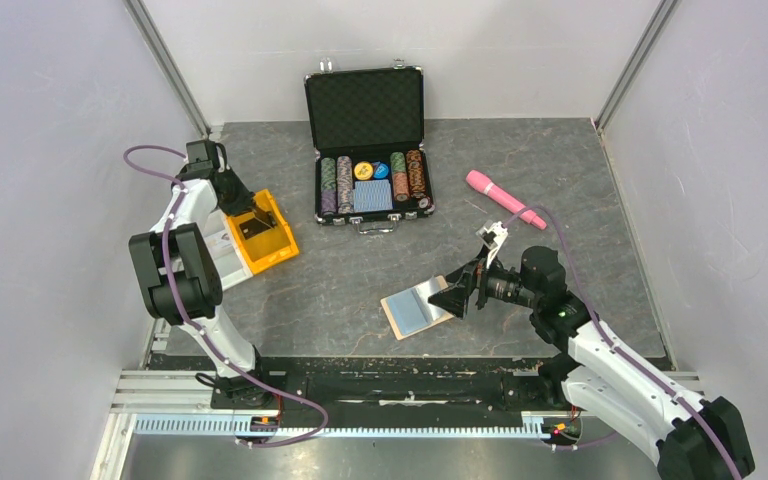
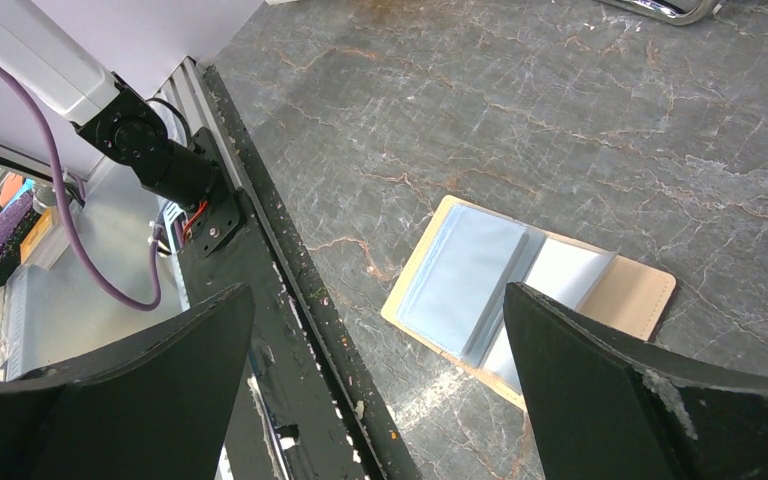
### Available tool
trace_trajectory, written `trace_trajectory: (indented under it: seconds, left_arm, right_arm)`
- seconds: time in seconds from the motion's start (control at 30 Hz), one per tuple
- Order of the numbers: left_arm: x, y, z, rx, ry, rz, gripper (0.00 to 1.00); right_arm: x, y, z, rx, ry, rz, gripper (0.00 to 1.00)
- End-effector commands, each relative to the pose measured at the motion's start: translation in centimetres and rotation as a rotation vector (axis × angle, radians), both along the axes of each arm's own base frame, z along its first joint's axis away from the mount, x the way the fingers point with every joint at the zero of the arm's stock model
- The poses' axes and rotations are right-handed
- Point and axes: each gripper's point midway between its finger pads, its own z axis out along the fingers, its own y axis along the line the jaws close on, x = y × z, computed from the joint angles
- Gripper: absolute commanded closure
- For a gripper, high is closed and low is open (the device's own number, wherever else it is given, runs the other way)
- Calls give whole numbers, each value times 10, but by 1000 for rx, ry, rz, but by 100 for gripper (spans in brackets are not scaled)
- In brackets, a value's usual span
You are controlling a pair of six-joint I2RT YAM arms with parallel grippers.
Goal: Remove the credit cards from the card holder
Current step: Place the credit card in the storage box.
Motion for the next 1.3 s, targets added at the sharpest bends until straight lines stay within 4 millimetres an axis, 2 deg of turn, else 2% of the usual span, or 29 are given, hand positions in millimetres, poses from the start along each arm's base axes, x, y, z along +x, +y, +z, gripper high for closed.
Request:
trace_trajectory:
  seconds: [0.0, 0.2, 0.57, 0.8, 0.93, 1.13, 1.27]
  left_arm:
    - [9, 3, 3, 32, -33, -50, 75]
    - [11, 5, 11, 48, -50, -49, 66]
    - [12, 6, 17, 50, -54, -50, 64]
    - [17, 4, 43, 41, -80, -47, 55]
    - [16, 1, 55, 22, -99, -39, 53]
    - [-1, -9, 71, 3, -91, -46, 51]
    - [-24, -29, 85, -36, -105, -77, 51]
  right_arm:
    - [3, 3, 23, 28, -75, 13, 2]
    - [3, 3, 24, 29, -79, 12, 2]
    - [3, 2, 22, 26, -72, 8, 2]
    - [12, -5, 8, -56, -58, -41, 2]
    - [12, -5, 7, -77, -42, -32, 2]
    - [16, -9, 4, -122, -27, -48, 2]
    - [19, -11, 1, -146, -27, -63, 2]
